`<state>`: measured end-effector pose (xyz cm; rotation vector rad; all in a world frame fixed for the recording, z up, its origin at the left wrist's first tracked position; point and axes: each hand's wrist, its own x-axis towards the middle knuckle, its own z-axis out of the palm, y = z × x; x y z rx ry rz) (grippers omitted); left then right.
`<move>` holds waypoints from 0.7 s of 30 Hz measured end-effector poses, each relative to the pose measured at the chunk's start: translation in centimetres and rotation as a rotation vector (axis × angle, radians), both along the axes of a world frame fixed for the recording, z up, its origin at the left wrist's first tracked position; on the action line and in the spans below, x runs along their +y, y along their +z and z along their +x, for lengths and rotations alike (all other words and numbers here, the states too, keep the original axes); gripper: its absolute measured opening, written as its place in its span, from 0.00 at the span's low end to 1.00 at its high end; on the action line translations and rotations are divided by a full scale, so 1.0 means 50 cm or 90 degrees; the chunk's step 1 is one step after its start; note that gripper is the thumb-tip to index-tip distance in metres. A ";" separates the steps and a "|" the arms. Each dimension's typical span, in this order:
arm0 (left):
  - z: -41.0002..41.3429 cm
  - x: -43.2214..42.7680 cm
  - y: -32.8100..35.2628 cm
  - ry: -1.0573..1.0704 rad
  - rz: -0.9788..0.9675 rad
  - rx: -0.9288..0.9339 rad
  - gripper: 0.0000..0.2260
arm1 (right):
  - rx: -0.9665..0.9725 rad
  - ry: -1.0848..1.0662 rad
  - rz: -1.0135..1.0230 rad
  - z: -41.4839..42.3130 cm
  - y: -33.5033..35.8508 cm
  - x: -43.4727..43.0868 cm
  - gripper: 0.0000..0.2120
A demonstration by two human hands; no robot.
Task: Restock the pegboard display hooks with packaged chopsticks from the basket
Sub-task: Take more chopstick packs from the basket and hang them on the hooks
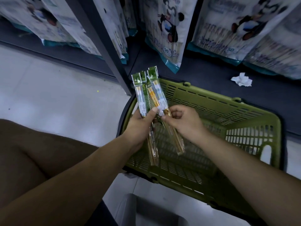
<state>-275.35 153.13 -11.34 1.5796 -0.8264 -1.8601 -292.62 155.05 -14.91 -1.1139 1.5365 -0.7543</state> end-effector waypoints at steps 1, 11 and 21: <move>-0.003 0.000 0.005 0.008 -0.004 0.016 0.16 | -0.030 -0.003 -0.005 0.019 0.018 -0.001 0.05; 0.016 -0.022 0.024 0.037 0.035 0.002 0.13 | 0.129 0.092 -0.132 0.058 0.035 0.031 0.07; 0.029 -0.009 -0.016 -0.051 -0.018 -0.096 0.11 | 0.451 0.181 0.230 -0.091 -0.185 0.026 0.38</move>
